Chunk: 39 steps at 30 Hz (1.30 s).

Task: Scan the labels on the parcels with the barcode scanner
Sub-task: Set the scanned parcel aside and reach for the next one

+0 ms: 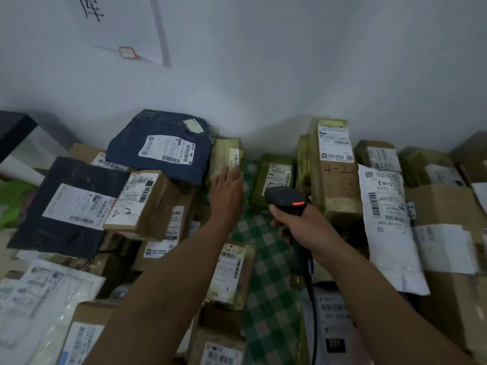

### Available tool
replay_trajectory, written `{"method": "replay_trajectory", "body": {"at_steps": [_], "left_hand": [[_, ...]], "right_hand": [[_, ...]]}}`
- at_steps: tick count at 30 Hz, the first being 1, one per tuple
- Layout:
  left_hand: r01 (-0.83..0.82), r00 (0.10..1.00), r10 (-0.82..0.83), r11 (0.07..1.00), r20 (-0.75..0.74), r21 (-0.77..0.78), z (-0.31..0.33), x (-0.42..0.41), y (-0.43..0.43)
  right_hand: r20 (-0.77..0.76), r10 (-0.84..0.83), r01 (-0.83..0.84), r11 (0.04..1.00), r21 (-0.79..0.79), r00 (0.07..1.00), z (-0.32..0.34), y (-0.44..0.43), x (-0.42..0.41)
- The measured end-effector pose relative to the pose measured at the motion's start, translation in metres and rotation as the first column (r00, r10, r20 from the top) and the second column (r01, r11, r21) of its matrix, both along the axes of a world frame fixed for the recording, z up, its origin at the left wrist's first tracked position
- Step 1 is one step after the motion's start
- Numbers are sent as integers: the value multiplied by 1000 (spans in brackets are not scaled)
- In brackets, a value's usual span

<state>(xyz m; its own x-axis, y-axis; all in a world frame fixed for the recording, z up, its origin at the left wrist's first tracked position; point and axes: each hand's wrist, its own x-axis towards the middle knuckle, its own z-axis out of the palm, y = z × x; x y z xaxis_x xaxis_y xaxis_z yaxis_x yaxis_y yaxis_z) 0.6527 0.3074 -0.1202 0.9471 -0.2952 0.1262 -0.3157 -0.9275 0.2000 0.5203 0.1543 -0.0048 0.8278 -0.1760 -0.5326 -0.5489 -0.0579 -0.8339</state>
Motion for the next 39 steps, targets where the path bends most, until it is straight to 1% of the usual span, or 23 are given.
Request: {"method": "replay_trajectory", "body": {"at_steps": [2,4,6,7,8,9,10,11,12,13,14,15,17,19,21,24,25,28,31,34,36,37,39], "left_hand": [[2,1000,-2,1000,-15,-4,1,8,3],[-15,999,16,1000,-37,22,3,12,3],[10,1000,-10,1000,8,19,5,6,-3],[74,997,-72,996,41,-42,3,0,-10],[151,988,-146,977,42,-153,0,-8,-17],[166,982,-185,939,-35,-302,-4,-17,-25],[97,972,-181,888,-148,-450,-12,-22,-32],[-33,957,-132,836,-259,-548,-21,-24,-39],[-195,924,-60,776,-377,-600,-31,-22,-45],[-343,871,4,721,-492,-602,-35,-21,-49],[-446,808,20,675,-589,-588,-38,-18,-54],[-499,753,-1,651,-657,-573,-40,-14,-58],[-561,676,-49,612,-735,-557,-42,-8,-63],[-642,597,-28,582,-802,-499,-42,-4,-63],[-701,561,-7,527,-828,-480,-46,-3,-58],[-775,531,14,413,-847,-479,-42,-11,-53],[-785,540,29,379,-841,-491,-37,-16,-49],[-738,643,61,313,-763,-597,-17,-43,-38],[-682,725,57,197,-686,-705,15,-82,-27],[-654,757,60,95,-651,-751,51,-120,-13],[-640,769,28,17,-639,-769,76,-151,-1],[-619,786,14,4,-618,-786,87,-166,6],[-565,824,-6,62,-567,-822,103,-198,17]], "right_hand": [[1,-14,14,1000,1,1000,0,-3,-3],[2,-31,31,999,9,1000,3,-7,-8],[4,-39,39,999,23,999,8,-11,-12],[6,-42,42,999,22,999,11,-13,-14],[7,-44,44,999,15,999,12,-15,-16],[7,-47,47,999,8,999,13,-17,-17],[5,-49,49,999,7,999,12,-19,-18],[0,-51,51,999,10,999,12,-21,-20],[-3,-52,52,999,12,999,11,-23,-21],[-5,-48,48,999,10,999,10,-24,-21],[-6,-47,47,999,3,999,9,-25,-22],[-6,-55,55,999,0,998,8,-27,-23],[-8,-77,77,997,4,997,4,-30,-25],[-21,-101,101,995,1,995,1,-30,-26],[-19,-113,113,994,-5,993,-1,-29,-26],[-2,-118,118,993,-6,993,1,-28,-27],[1,-117,117,993,-4,993,2,-27,-27],[33,-131,131,991,-1,991,9,-23,-31],[89,-177,177,984,9,980,15,-10,-39],[145,-244,244,970,20,959,24,4,-50],[196,-249,252,968,9,949,31,12,-63],[217,-230,237,971,-6,949,37,17,-72],[255,-187,205,978,-46,949,46,24,-93]]}}
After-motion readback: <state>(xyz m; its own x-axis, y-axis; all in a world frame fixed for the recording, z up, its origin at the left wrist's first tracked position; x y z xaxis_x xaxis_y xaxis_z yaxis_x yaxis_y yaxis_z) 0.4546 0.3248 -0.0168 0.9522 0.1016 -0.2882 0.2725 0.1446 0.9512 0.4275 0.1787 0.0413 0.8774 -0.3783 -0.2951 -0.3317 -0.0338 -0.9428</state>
